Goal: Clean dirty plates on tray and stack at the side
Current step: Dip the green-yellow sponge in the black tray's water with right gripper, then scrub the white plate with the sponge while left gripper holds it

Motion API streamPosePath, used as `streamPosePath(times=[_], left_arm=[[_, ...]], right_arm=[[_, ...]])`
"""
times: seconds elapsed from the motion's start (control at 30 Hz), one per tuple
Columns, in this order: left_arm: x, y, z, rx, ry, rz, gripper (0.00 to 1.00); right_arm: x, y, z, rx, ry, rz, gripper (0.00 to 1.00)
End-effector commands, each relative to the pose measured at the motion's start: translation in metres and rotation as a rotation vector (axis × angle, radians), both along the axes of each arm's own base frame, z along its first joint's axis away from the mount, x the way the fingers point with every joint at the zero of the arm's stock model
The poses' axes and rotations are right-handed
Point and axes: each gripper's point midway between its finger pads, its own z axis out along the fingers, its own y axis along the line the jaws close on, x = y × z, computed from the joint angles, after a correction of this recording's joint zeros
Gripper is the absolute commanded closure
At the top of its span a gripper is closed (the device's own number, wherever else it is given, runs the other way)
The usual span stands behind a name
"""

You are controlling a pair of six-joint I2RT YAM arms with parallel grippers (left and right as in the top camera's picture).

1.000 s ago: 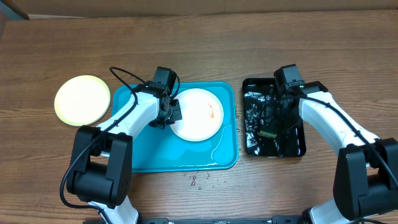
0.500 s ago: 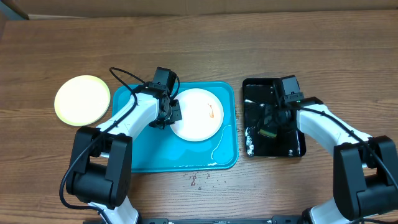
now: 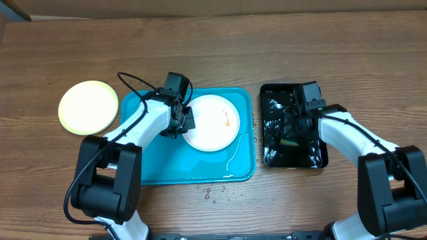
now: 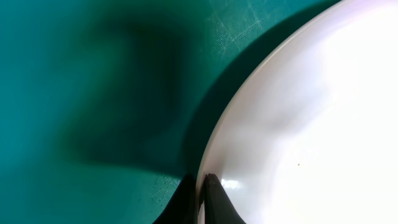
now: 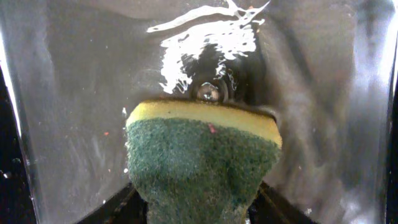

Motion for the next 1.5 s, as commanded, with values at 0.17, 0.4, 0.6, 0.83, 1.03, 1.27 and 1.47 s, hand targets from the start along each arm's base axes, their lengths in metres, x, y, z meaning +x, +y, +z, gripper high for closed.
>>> streamPosePath(times=[0.17,0.4,0.6,0.83,1.03,1.27,1.47], left_arm=[[-0.013,0.012,-0.017,0.068,0.042,0.023,0.96],[-0.013,0.011,-0.017,0.068,0.041,0.023,0.96],[-0.010,0.010,-0.017,0.063,0.029,0.024,0.96],[-0.011,0.010,-0.017,0.058,0.034,0.022,0.96],[-0.012,0.010,-0.017,0.058,0.037,0.023,0.96],[-0.011,0.009,-0.017,0.053,0.036,0.029,0.96],[-0.011,0.009,-0.017,0.053,0.036,0.028,0.96]], right_arm=[[-0.004,-0.001,0.010,0.000,0.003,-0.001,0.96],[0.001,0.000,0.096,0.015,-0.068,-0.001,0.96],[-0.007,-0.002,0.111,0.017,-0.083,-0.001,0.96],[-0.011,0.008,0.096,0.031,-0.046,0.025,0.96],[-0.020,0.006,0.089,0.019,0.004,0.023,0.96],[-0.021,0.011,0.090,0.051,0.013,0.023,0.96],[-0.017,0.010,0.089,0.044,0.001,0.021,0.96]])
